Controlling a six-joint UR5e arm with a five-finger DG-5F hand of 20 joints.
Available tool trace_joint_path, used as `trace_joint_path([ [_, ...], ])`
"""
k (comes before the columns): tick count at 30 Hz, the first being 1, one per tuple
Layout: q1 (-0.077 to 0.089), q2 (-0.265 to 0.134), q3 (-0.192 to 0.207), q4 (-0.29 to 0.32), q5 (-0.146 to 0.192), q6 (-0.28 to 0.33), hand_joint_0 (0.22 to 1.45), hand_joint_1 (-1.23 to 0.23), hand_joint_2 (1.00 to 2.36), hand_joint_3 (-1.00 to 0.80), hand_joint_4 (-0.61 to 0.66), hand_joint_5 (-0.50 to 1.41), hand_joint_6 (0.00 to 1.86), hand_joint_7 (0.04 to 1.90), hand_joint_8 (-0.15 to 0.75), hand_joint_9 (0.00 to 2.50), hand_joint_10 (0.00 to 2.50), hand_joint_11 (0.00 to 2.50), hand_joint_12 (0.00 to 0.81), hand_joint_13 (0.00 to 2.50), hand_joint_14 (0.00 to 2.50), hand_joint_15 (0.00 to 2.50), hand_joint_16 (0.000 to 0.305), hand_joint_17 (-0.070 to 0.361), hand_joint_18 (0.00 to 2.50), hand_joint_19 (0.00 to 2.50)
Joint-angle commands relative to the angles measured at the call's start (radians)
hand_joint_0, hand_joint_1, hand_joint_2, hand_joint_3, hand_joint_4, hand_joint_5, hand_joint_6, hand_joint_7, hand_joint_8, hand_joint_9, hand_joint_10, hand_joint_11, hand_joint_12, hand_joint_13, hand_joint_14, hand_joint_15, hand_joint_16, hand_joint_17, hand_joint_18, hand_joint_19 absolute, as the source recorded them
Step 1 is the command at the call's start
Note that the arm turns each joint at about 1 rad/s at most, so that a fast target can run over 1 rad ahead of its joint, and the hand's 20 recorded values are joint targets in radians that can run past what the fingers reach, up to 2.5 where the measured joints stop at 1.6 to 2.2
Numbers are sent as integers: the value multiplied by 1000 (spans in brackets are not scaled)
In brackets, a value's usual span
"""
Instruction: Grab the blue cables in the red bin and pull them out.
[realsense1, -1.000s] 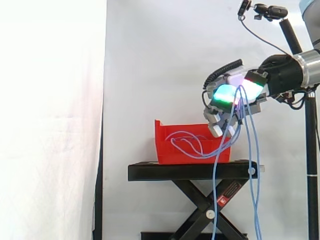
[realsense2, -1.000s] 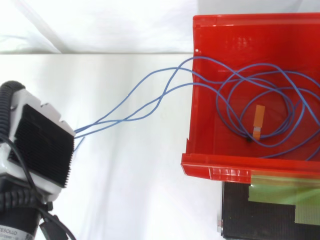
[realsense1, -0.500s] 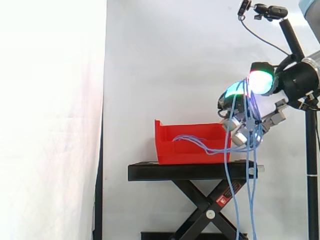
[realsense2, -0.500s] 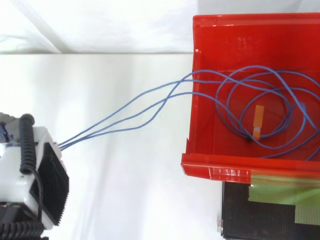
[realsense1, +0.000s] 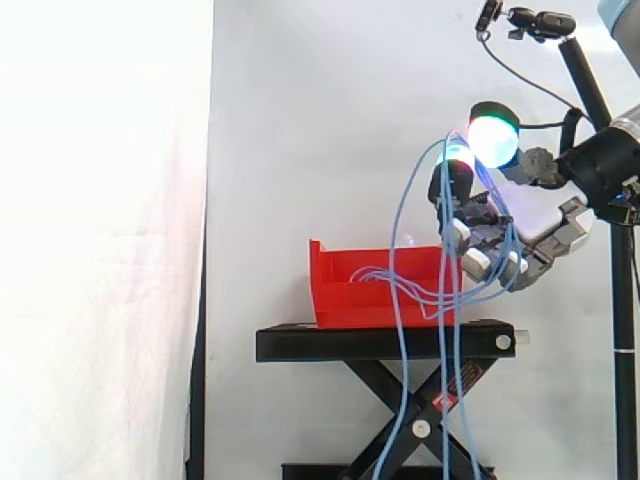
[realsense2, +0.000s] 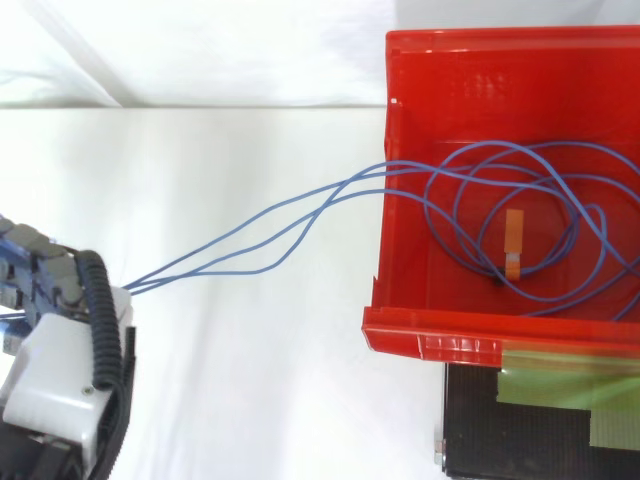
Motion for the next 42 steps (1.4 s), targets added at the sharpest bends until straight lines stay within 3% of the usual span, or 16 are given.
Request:
trace_joint_path([
  [1,4,0,0,-31,29,69,882,-874,1000,-1000,7,887,784,570,172,864,30,889,291,721,28,734,38,85,616,1042],
  [7,7,-1,0,-45,29,68,882,-874,1000,-1000,9,888,785,561,172,864,28,889,290,720,28,742,38,85,615,1041],
  [11,8,0,0,-45,29,25,882,-873,1000,-1000,10,885,787,566,175,866,31,890,291,721,26,741,38,85,616,1042],
  [18,7,0,-1,-45,78,-163,882,-875,1000,-1000,7,887,787,559,177,864,30,887,293,722,26,740,38,85,617,1041],
  [21,4,-1,-1,-42,100,-304,882,-875,1000,-1000,9,886,787,558,175,864,30,888,289,721,28,736,38,85,616,1042],
  [24,1,0,0,-42,100,-388,882,-875,1000,-1000,10,886,784,568,175,867,31,889,293,721,27,740,38,85,616,1042],
  [35,-4,0,0,-39,100,-615,881,-875,1000,-1000,9,888,784,561,172,865,30,890,292,722,28,738,38,85,618,1040],
  [42,-5,0,0,-37,100,-683,882,-875,1000,-1000,9,888,783,562,174,866,30,889,290,723,27,738,38,86,618,1041],
])
